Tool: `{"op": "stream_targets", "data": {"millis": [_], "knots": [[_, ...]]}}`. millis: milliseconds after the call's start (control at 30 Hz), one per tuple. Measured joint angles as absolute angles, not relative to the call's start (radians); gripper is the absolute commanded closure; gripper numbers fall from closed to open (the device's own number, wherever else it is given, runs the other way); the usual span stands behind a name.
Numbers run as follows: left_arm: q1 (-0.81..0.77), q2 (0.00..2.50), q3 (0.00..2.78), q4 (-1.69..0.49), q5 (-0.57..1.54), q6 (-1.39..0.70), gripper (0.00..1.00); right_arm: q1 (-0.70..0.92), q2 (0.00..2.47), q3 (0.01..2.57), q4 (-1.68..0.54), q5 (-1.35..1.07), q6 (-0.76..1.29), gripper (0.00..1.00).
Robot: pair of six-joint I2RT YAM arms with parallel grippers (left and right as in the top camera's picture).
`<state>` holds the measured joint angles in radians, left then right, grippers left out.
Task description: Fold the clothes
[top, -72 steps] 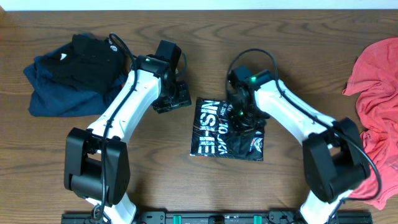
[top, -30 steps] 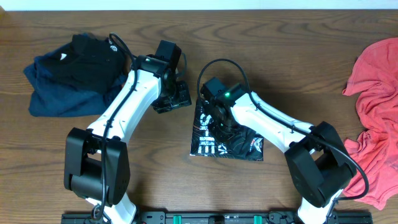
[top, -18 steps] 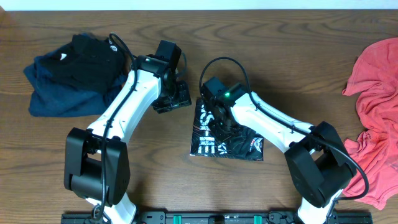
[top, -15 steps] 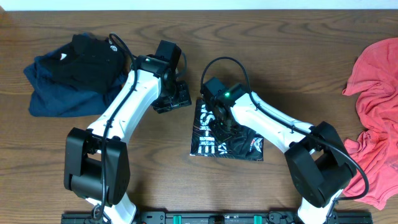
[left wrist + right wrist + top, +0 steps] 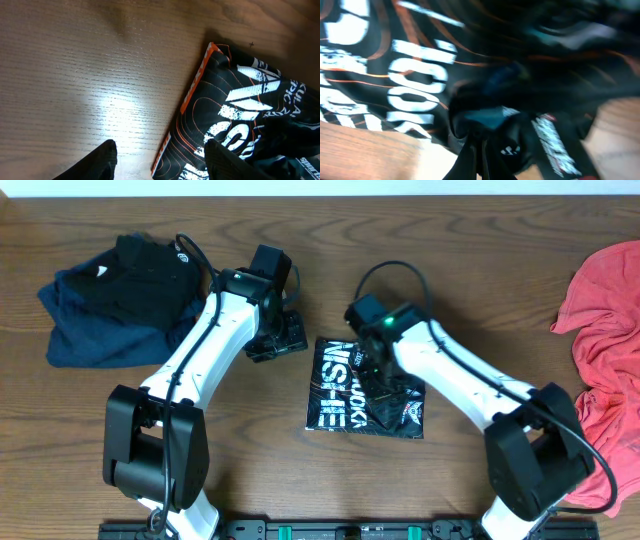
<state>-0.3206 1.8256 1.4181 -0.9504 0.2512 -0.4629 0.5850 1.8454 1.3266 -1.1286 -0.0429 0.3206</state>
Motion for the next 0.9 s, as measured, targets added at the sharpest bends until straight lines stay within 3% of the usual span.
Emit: {"op": "stream_targets", "data": {"millis": [600, 700, 900], "knots": [[-0.321, 1.826, 1.418, -0.951, 0.252, -0.463, 0.42, 0.519, 1.841, 1.327, -1.436, 0.046, 0.381, 0.98], [-0.321, 1.826, 1.418, -0.951, 0.251, -0.463, 0.42, 0.519, 1.841, 1.327, -1.462, 0.068, 0.412, 0.75], [-0.321, 1.826, 1.418, -0.951, 0.251, -0.463, 0.42, 0.519, 1.841, 1.327, -1.46, 0.093, 0.426, 0.75]]}}
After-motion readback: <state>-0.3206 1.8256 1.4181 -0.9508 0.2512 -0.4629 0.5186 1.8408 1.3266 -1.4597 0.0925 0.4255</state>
